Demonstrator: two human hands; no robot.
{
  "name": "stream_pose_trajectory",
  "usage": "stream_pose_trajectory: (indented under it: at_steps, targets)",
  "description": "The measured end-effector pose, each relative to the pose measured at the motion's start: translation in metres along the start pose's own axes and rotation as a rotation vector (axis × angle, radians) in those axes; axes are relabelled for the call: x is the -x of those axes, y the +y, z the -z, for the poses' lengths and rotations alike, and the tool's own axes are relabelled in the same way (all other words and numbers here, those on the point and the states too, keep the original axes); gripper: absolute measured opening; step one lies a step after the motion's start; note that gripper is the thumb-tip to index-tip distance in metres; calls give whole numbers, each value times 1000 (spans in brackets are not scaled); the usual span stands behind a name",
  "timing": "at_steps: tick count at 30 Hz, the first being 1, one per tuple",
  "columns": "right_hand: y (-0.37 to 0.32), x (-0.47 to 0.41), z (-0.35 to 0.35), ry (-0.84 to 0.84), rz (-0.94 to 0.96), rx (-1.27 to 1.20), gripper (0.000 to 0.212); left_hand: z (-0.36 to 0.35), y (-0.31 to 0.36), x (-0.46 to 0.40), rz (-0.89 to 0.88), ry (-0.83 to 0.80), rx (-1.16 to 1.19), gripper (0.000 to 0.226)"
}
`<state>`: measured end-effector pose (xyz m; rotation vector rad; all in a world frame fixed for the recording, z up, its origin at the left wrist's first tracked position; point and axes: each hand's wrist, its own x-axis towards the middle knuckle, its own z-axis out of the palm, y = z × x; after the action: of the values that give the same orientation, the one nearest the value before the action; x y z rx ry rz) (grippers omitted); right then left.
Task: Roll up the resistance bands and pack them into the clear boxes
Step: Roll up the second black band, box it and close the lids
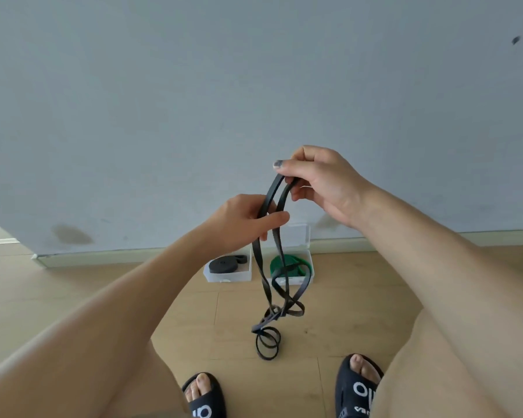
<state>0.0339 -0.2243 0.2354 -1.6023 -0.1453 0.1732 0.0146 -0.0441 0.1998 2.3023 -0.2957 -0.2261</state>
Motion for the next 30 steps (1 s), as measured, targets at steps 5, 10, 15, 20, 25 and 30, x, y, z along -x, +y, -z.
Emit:
stream_pose_trajectory:
  at_steps: [5, 10, 15, 20, 25, 30]
  targets:
    - [0, -3, 0, 21, 31, -155, 23, -1, -3, -4, -50, -6, 31, 18]
    - [1, -7, 0, 125, 78, -170, 23, 6, -10, -8, -13, -2, -65, 25]
    - [2, -10, -6, 176, 80, -235, 25, 18, -17, -2, -45, -138, -178, 12]
    - [1, -19, 5, 302, 61, -179, 23, 22, -24, 1, -99, -61, -159, 13]
    - [20, -25, 19, 339, -106, 487, 10, 33, -34, -1, -90, 68, -151, 31]
    - [24, -31, 5, 218, -160, 392, 11, 33, -41, 1, -68, 11, -162, 34]
